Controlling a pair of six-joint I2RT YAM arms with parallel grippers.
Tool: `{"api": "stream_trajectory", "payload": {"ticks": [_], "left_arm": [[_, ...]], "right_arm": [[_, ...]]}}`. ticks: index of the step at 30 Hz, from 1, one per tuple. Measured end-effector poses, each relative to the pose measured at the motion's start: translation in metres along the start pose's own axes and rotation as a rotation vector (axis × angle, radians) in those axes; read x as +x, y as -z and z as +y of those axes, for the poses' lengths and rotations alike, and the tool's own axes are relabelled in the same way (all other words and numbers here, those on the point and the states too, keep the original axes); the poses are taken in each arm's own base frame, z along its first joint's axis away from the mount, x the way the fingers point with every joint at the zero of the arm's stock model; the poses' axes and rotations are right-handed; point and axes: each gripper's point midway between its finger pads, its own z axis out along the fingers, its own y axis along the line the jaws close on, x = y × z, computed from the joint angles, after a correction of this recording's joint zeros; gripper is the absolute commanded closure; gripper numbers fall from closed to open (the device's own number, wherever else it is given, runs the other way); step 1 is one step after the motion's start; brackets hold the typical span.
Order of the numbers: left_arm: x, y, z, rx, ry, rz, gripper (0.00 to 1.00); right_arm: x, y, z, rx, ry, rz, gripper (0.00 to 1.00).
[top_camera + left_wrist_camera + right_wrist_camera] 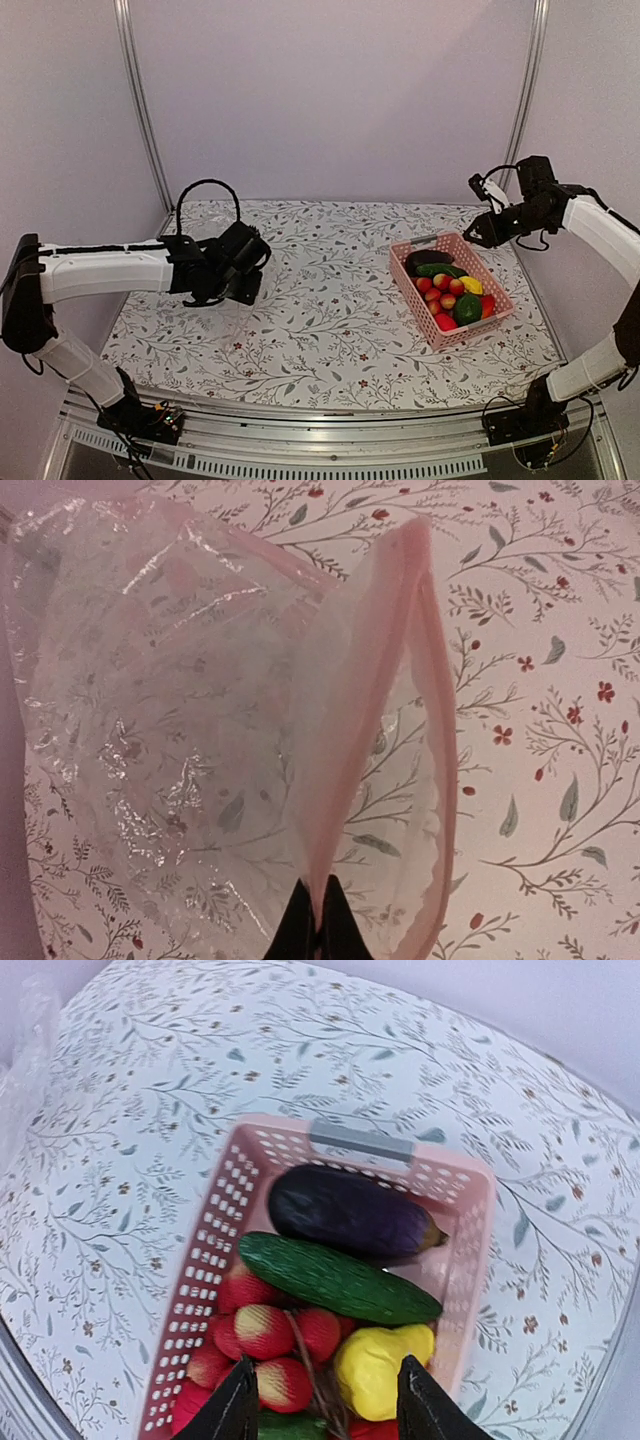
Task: Place the food in the zip-top bag and seal the zipper
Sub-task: Pick up the zipper food storage bag at the center of the board, then pass from the left arm to the right
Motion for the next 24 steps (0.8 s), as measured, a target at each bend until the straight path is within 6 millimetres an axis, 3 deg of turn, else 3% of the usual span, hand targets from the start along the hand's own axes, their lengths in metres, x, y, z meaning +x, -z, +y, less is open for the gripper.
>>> {"api": "stream_trajectory", "payload": {"ticks": [1, 6, 11, 14, 17, 21, 24], "left_arm": [[-0.012, 0.009, -0.006, 0.028, 0.011, -0.036, 1.00], [-0.068, 0.057, -0.031, 0.157, 0.091, -0.210, 1.00], [-0.100, 0.083, -0.046, 0.240, 0.156, -0.307, 1.00], [-0.115, 0.094, -0.055, 0.280, 0.189, -0.342, 1.00], [-0.128, 0.102, -0.067, 0.318, 0.227, -0.376, 1.00], [-0.133, 0.106, -0.078, 0.348, 0.267, -0.394, 1.00], [-0.137, 0.105, -0.081, 0.353, 0.295, -0.399, 1.00]], "right_arm": [[-0.010, 0.000, 0.017, -0.035, 0.039, -0.015, 0.53], [-0.068, 0.004, 0.141, -0.305, 0.272, -0.096, 0.47], [-0.120, 0.000, 0.221, -0.474, 0.375, -0.164, 0.40], [-0.131, -0.011, 0.254, -0.521, 0.403, -0.165, 0.40], [-0.127, -0.022, 0.277, -0.547, 0.411, -0.142, 0.41], [-0.117, -0.027, 0.297, -0.575, 0.395, -0.104, 0.45], [-0.117, -0.025, 0.299, -0.575, 0.384, -0.103, 0.48]]}}
